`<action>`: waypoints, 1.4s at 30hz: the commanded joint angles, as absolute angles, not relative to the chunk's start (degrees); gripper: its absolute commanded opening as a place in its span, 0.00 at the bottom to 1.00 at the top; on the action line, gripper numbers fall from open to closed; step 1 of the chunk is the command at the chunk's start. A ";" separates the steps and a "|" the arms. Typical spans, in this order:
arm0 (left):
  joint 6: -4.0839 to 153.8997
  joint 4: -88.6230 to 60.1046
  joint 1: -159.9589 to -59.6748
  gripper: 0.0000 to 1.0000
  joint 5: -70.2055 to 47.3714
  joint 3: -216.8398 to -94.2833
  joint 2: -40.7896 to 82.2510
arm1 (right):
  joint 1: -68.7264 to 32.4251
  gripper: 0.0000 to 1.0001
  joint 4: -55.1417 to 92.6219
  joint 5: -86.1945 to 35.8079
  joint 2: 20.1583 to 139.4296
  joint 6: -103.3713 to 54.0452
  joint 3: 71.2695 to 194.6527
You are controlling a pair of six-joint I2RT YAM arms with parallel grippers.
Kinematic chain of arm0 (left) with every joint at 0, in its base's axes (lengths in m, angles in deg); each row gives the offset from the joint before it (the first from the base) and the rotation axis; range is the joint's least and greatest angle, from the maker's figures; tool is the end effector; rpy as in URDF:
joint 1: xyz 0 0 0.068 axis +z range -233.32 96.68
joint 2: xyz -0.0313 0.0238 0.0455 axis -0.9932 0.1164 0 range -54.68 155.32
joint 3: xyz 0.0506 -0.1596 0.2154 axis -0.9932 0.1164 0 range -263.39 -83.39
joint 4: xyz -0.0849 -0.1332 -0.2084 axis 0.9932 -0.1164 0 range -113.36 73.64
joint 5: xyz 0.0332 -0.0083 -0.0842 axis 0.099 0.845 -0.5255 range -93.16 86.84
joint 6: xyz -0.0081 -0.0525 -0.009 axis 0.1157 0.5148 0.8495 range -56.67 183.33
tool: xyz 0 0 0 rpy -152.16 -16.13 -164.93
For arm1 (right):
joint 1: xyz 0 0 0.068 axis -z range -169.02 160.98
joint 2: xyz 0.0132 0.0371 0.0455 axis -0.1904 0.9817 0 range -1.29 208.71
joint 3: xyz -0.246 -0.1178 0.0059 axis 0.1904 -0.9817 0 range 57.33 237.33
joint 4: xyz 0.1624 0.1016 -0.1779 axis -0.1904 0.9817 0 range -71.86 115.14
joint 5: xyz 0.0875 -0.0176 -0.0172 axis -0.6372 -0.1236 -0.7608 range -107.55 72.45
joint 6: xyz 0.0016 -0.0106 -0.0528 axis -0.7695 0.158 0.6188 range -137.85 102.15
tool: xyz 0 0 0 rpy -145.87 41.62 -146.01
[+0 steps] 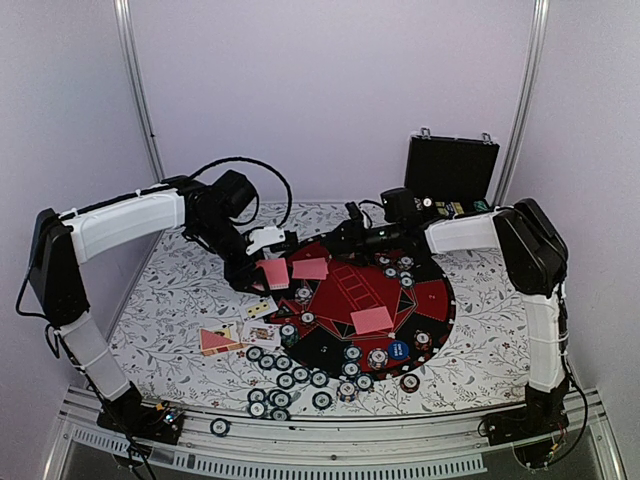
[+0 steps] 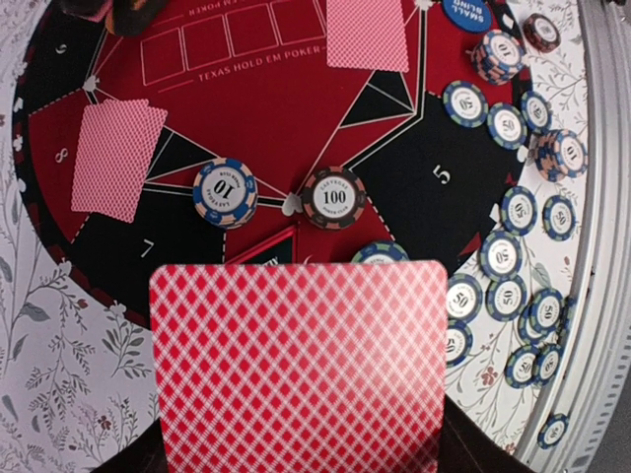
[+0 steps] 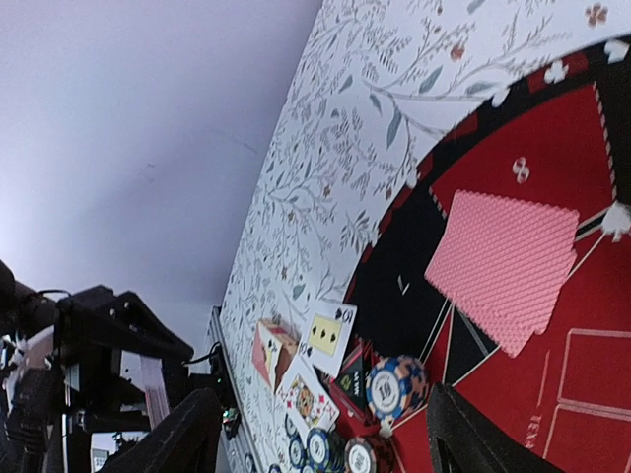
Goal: Distribute texas hold em gaming equipment
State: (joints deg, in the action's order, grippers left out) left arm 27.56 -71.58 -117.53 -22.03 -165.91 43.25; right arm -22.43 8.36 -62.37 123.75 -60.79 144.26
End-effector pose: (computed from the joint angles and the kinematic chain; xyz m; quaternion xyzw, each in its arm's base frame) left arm 0.2782 -0.2033 0.2662 0.5802 0.7808 -0.1594 0.1681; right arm 0.3941 0.2900 0.1787 -0.1288 0.8072 0.5503 0.1703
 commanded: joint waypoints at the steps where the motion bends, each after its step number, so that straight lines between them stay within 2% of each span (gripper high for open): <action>1: 27.84 -71.56 -117.33 0.17 -23.28 -167.85 42.67 | -25.81 0.76 0.33 -70.29 118.94 -63.27 137.61; 6: 28.03 -71.48 -117.34 0.17 -23.28 -168.29 43.10 | -29.08 0.78 -9.96 -74.35 117.96 -69.67 133.43; 15: 27.82 -71.38 -117.33 0.17 -23.04 -168.69 43.65 | -32.24 0.79 -18.60 -76.57 121.45 -77.28 135.74; 23: 28.18 -71.40 -117.42 0.17 -23.52 -169.55 43.88 | -33.46 0.79 -18.23 -76.88 125.66 -79.90 141.51; 27: 28.18 -71.38 -117.49 0.17 -23.48 -170.13 43.91 | -34.24 0.79 -13.10 -76.80 128.57 -78.32 145.51; 42: 28.27 -71.40 -117.78 0.17 -23.70 -170.58 44.30 | -35.50 0.73 -13.30 -78.45 134.87 -81.22 153.11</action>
State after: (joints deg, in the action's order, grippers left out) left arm 27.97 -71.58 -117.56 -22.34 -168.89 43.65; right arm -35.15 -12.86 -77.30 132.23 -79.65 150.47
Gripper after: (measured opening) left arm 0.654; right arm 0.732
